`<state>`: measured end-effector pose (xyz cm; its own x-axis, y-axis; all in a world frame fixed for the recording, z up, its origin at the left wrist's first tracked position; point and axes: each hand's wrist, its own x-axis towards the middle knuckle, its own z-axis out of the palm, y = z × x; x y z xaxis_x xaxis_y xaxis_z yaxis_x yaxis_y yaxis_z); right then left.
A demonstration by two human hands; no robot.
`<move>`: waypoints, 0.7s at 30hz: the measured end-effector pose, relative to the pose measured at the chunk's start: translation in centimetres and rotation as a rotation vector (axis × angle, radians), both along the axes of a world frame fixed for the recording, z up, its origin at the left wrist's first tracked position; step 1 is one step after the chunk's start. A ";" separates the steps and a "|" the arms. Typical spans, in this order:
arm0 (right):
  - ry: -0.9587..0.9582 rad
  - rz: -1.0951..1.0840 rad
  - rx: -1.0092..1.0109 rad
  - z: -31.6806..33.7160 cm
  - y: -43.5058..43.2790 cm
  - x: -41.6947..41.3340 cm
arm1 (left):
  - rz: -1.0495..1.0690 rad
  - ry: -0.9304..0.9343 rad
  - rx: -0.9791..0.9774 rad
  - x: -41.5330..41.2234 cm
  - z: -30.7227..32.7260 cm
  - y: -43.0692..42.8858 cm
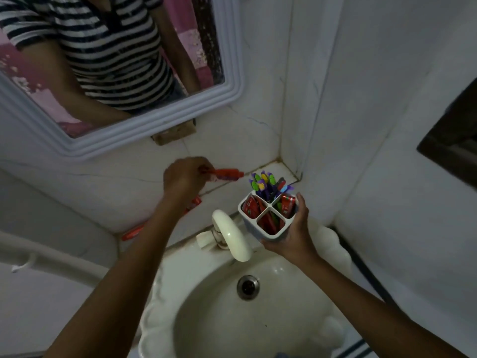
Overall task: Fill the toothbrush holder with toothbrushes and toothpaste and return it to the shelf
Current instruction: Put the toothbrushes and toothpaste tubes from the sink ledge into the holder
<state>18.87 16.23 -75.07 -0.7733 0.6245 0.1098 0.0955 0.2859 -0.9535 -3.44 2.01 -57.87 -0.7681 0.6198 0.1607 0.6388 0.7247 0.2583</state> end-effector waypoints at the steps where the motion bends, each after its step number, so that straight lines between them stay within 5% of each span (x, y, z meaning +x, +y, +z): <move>1: -0.006 -0.003 0.014 -0.3 0.0 0.0 | -0.104 0.079 -0.010 0.4 2.2 0.4; 8: -0.059 0.002 0.074 -1.1 0.4 -0.2 | -0.561 0.254 -0.176 5.6 9.3 5.6; 15: -0.122 0.009 -0.186 1.3 1.0 -1.1 | -0.738 0.290 -0.421 9.6 3.5 9.8; 21: -0.127 -0.070 -0.093 -0.5 0.6 -1.3 | -0.815 0.257 -0.436 11.8 0.4 10.6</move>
